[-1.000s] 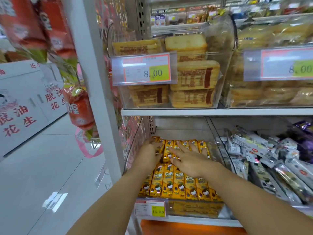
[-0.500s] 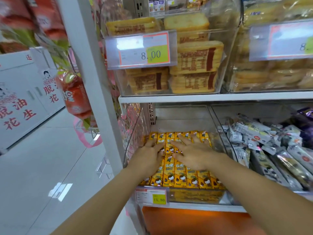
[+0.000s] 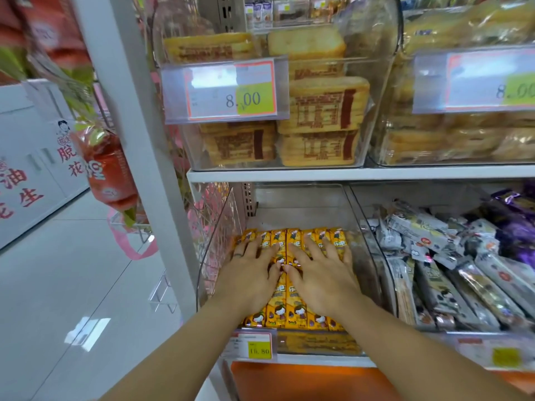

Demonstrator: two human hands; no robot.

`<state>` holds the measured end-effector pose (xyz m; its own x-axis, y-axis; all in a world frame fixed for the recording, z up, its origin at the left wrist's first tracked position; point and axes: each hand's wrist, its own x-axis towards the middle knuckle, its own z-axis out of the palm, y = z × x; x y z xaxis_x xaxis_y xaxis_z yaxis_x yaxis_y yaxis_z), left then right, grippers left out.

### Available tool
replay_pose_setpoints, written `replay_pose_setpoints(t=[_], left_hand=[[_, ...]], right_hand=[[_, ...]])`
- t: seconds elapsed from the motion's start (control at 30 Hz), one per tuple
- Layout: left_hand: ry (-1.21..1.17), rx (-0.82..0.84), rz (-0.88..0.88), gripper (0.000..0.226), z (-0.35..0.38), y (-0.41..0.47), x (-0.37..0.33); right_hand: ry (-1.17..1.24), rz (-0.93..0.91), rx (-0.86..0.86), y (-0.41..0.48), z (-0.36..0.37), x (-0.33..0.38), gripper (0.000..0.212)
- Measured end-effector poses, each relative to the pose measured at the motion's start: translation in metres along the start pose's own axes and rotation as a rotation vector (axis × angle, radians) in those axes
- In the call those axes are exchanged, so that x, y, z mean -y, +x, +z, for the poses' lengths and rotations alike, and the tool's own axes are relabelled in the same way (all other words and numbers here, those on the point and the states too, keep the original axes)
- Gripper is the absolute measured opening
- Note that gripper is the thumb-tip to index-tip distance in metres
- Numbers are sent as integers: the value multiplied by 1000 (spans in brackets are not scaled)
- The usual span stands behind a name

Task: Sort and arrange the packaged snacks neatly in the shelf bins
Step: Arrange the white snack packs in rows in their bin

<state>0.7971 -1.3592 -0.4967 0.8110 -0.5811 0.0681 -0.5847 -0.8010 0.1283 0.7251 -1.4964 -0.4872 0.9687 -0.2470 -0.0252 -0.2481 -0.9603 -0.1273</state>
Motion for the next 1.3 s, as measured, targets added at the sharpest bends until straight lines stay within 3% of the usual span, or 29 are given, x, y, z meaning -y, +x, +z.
replay_pose_setpoints(t=[0.23,0.4,0.6,0.73,0.87,1.03,1.1,1.2,1.3], left_hand=[[-136,127,73,49,-23,-4,-4],[-21,277,196,54,-16,-22,-18],[72,360,203,60,-22,-20,-20],[38,320,203,63,-27,-23,-23],[11,343,228,71,-26,-22,-19],[-3,463,249,89,-31,-15,-13],[33,467,250,96,-35,-11,-16],[12,475,230,104,-43,7,-17],[-210,281,101,89,-45,36,-17]], right_hand=[[164,-81,136,-7,-27,-13,58],[-23,-131,359,-44,-26,-9,59],[80,-129,295,-59,-20,-9,54],[80,-184,224,-74,-21,-8,55],[34,-235,309,-84,-31,-12,57],[19,-234,392,-69,-53,-13,42],[43,-258,311,-63,-67,-17,37],[62,-290,18,-49,-86,-34,34],[119,-249,-172,-23,-92,-58,34]])
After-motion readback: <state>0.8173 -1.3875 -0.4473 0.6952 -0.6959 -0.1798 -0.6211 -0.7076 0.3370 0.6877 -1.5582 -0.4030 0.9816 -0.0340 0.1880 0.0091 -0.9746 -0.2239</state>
